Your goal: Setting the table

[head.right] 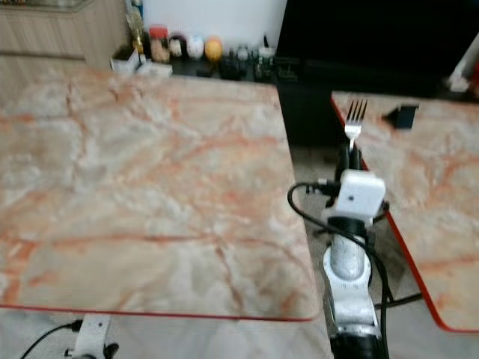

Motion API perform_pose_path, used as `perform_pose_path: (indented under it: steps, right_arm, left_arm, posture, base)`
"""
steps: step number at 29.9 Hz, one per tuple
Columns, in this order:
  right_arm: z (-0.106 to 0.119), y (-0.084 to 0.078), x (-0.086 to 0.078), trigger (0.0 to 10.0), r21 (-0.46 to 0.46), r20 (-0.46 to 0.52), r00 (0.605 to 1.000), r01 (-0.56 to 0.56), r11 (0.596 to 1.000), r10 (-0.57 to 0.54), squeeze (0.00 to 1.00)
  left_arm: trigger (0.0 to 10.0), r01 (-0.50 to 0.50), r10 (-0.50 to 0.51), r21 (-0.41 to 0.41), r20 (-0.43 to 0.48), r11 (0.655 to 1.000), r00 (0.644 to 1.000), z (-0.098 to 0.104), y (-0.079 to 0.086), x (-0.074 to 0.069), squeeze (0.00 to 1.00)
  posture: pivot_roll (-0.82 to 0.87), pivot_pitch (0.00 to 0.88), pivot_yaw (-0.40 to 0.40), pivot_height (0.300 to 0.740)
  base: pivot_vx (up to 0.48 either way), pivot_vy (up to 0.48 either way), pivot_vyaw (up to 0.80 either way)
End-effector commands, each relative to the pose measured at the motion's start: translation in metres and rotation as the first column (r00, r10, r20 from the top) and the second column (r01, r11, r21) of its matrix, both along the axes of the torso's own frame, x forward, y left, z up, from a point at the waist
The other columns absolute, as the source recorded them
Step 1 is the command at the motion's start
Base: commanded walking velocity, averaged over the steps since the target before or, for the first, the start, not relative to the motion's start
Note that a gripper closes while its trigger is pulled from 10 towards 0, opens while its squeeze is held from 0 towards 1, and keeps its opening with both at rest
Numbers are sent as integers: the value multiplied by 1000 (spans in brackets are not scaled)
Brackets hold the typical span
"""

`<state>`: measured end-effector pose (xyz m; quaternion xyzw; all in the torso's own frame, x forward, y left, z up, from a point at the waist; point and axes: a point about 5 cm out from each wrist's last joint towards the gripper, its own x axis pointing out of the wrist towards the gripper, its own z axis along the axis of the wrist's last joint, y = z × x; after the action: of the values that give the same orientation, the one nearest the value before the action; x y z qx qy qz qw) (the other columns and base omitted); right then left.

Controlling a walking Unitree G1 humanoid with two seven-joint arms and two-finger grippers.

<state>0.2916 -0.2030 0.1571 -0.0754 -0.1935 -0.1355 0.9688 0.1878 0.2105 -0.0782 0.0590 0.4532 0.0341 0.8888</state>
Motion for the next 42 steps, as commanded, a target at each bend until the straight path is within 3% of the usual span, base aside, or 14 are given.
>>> perform_pose_path:
  steps: [1,42]
  right_arm:
    - [9,1,1,10000,6,37,999,-2,1000,2,0]
    - [21,3,7,10000,-34,61,998,-25,999,27,0]
  left_arm:
    - [10000,2,-2,7,-21,1000,1000,-2,3,-5,0]
    - [10000,17,-16,13,-29,1000,999,-2,2,-3,0]
  posture:
    - [90,0,-80,740]
    - [80,0,-70,740]
  base:
    - [0,-337,0]
    - [0,-333,0]
